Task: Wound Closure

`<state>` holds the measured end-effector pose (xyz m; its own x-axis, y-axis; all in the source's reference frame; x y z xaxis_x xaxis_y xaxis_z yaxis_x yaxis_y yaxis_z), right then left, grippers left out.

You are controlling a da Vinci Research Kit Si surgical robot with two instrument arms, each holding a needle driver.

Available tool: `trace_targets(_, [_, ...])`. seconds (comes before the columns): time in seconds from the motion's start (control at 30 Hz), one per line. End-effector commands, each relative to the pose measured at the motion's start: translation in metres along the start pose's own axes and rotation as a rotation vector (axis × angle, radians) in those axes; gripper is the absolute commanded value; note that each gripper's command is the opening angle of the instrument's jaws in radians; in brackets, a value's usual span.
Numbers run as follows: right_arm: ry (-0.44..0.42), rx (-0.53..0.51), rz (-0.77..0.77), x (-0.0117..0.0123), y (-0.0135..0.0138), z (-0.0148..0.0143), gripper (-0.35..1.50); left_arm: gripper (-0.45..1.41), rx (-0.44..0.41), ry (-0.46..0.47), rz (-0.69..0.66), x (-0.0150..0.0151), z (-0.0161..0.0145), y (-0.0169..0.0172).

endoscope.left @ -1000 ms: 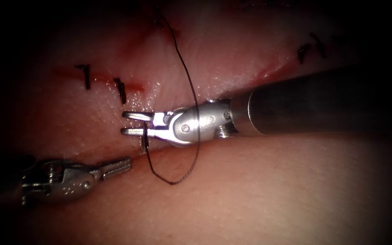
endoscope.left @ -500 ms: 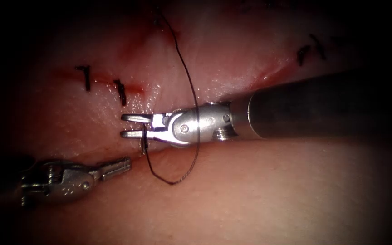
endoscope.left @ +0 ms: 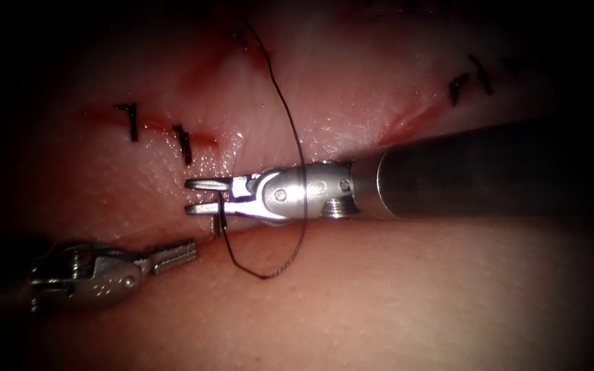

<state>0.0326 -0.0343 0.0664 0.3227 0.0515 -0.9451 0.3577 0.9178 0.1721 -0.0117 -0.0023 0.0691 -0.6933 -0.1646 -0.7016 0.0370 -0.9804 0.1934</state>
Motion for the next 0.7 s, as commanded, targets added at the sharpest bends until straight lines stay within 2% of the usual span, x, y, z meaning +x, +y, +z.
trace_targets(0.03, [0.002, 0.023, -0.001, -0.0002, 0.0002, 0.0011, -0.35, -0.28, 0.001, 0.001, 0.001, -0.0001, 0.0008, 0.0])
trace_targets(0.3, [-0.003, 0.096, 0.034, -0.0011, -0.001, 0.002, -0.35, -0.31, 0.001, 0.001, 0.001, 0.0, 0.0007, 0.0001])
trace_targets(0.7, [-0.005, 0.053, 0.043, -0.0013, -0.0006, 0.0016, -0.35, -0.31, 0.001, 0.001, 0.0, 0.0, 0.0007, 0.0001])
